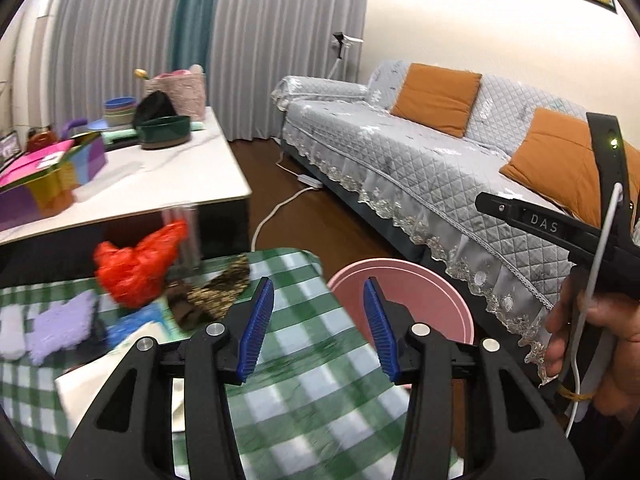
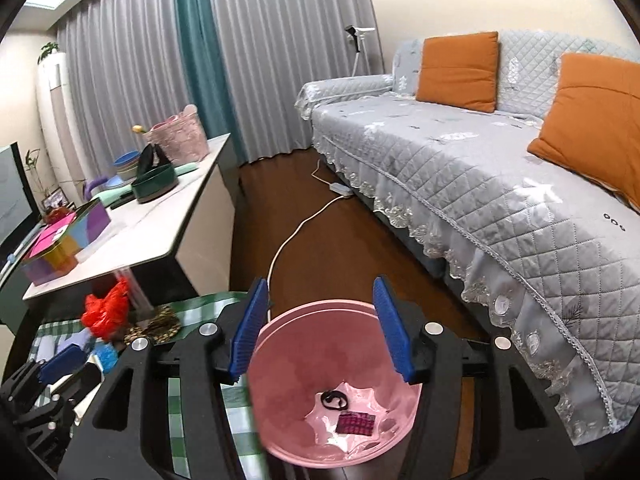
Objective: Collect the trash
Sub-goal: 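Move the left tool to the white paper bag while the right tool reaches the leopard-print cloth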
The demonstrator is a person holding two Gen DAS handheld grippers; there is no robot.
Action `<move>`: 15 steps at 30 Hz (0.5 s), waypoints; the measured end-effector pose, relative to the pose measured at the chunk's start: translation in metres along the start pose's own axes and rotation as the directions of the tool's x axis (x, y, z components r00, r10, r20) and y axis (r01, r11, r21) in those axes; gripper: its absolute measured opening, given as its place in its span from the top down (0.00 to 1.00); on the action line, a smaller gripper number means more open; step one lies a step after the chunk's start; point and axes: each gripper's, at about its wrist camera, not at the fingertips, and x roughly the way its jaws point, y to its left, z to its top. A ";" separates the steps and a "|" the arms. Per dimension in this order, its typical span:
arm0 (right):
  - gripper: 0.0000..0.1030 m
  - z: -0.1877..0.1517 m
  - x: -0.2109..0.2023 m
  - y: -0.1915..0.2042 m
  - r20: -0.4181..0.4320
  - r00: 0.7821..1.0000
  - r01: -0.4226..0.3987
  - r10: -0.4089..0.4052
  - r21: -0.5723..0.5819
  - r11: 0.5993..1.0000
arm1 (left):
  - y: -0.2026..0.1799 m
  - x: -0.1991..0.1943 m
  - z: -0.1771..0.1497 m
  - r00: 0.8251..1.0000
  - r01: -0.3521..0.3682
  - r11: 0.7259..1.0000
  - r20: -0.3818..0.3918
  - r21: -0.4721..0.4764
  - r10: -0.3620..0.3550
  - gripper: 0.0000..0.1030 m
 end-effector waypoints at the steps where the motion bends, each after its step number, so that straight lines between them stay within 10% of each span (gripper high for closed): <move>1: 0.46 -0.001 -0.002 0.005 -0.001 1.000 -0.011 0.011 -0.005 1.000 | 0.005 -0.008 -0.001 1.000 -0.010 1.000 0.005 -0.001 0.010 0.56; 15: 0.47 -0.015 -0.007 0.071 -0.030 0.989 -0.149 0.147 -0.100 0.984 | 0.064 -0.090 -0.014 0.986 -0.144 0.989 0.076 -0.024 0.145 0.59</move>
